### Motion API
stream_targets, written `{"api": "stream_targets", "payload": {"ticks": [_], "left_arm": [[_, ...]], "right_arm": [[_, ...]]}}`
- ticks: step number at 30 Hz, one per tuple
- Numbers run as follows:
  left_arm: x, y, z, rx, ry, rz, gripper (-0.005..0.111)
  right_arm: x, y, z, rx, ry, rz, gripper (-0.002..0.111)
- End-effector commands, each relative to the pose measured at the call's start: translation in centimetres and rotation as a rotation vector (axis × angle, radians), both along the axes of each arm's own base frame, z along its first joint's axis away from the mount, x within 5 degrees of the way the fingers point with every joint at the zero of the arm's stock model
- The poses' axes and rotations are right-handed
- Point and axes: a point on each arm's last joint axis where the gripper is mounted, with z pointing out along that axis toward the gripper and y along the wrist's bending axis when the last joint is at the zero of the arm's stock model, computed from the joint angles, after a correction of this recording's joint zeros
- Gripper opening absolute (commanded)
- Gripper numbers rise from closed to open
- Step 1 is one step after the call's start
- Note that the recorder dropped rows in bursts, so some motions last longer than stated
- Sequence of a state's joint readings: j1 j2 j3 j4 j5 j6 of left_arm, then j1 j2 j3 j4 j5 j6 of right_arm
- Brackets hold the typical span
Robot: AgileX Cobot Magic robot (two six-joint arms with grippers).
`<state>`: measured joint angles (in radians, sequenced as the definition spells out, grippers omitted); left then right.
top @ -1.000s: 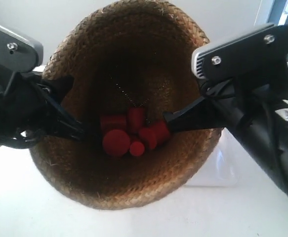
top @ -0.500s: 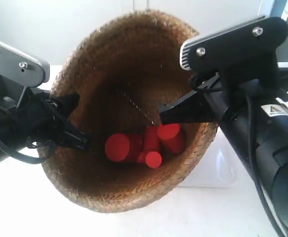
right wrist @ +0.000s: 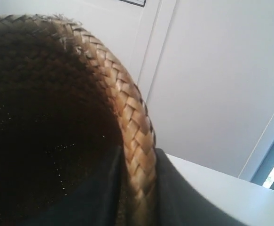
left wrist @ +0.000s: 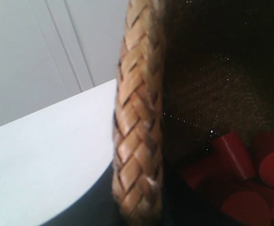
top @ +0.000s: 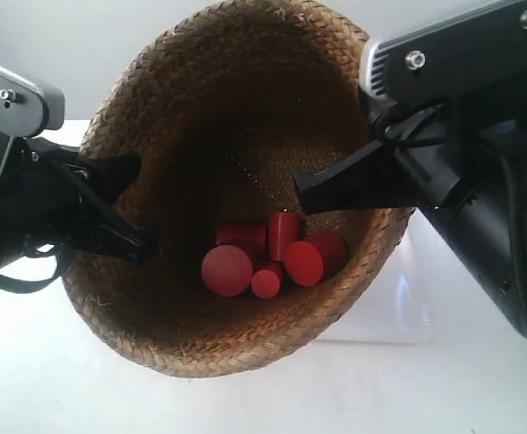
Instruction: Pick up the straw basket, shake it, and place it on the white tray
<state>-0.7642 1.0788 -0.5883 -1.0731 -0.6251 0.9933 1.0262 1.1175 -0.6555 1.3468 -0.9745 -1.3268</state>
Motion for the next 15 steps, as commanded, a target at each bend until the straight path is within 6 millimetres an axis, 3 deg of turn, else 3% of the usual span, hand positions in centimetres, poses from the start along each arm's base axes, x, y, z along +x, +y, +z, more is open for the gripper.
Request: {"api": "stream_targets", "payload": {"ticks": [1,7,9,13,15], "left_arm": [[0.0,0.1,0.4,0.043,-0.044,-0.01,0.0],[0.0,0.4,0.9,0.019,-0.07,0.022,0.0],[-0.9,0.2,1.7,0.025,-0.084,-0.05,0.0],[-5.7,0.1,4.6,-0.031,-0.165,-0.298,0.0],[-7.0,0.5,5.2,-0.036,-0.211,-0.324,0.0]], "right_arm": [[0.0,0.1,-0.1,-0.052,-0.028,0.009,0.0],[0.3,0.2,-0.2,-0.1,-0.063,0.0,0.0],[-0.5,-0.2,0.3,-0.112,-0.058,0.002,0.0],[-6.1,-0.1,2.8,-0.012,-0.113,0.254,0.0],[-7.9,0.2,3.4,0.033,-0.17,0.367,0.0]]}}
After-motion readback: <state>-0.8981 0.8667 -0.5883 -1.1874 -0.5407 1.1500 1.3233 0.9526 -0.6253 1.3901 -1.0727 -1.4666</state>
